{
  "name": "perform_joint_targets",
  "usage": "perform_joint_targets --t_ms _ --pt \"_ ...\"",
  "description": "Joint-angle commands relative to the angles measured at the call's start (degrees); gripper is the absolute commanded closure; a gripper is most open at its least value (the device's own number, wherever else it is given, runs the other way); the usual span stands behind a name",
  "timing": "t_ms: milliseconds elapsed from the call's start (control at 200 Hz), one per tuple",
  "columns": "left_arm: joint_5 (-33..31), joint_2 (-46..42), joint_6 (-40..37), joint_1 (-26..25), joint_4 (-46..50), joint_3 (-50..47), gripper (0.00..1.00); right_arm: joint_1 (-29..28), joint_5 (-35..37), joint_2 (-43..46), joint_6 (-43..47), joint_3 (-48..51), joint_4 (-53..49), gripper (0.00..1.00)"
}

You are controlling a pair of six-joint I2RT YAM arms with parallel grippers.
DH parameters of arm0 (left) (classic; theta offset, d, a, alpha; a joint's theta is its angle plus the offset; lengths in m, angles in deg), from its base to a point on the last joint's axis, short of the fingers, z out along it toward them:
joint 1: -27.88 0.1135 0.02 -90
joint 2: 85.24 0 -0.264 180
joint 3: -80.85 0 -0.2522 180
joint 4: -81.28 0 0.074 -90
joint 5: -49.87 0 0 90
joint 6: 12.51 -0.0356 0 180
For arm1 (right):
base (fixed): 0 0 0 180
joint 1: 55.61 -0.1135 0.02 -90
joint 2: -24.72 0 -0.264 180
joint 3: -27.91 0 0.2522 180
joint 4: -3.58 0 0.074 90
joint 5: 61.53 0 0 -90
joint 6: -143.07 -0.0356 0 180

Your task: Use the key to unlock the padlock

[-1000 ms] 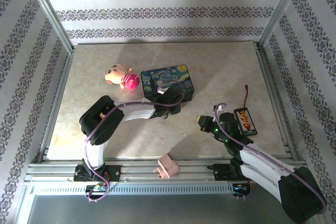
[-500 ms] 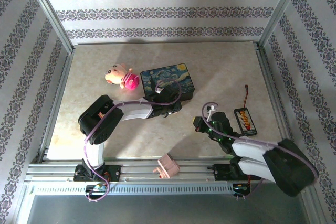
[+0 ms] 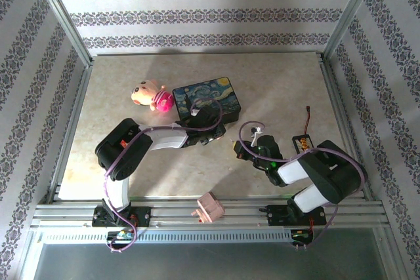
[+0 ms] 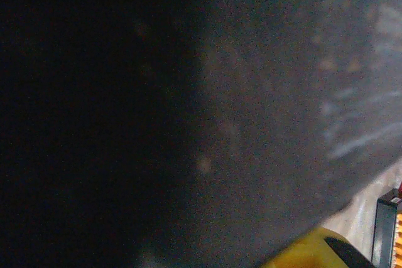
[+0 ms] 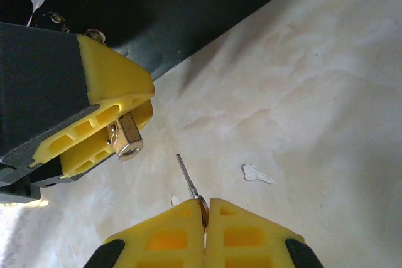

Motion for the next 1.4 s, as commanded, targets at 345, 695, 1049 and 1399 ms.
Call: perform_joint_targets --t_ms 345,695,1049,1399 --pt "1.4 -0.8 3.0 2.3 -4.4 0.0 0.75 -0.3 -3.3 -9.5 -3.3 -1.5 14.2 1.00" --pt "2.0 0.0 4.3 2.4 -5.5 -0.1 0.75 -0.5 -4.0 -12.6 -3.8 -2.2 19.0 1.00" --pt "-0.2 1.7 7.3 2.4 -7.4 0.4 0.75 -1.8 -2.6 -11.7 -3.2 -1.3 19.1 1.00" --pt "0.7 2.9 8.0 2.4 -7.9 1.2 0.75 -2.8 -0.7 -11.9 -3.0 -1.8 19.4 1.00"
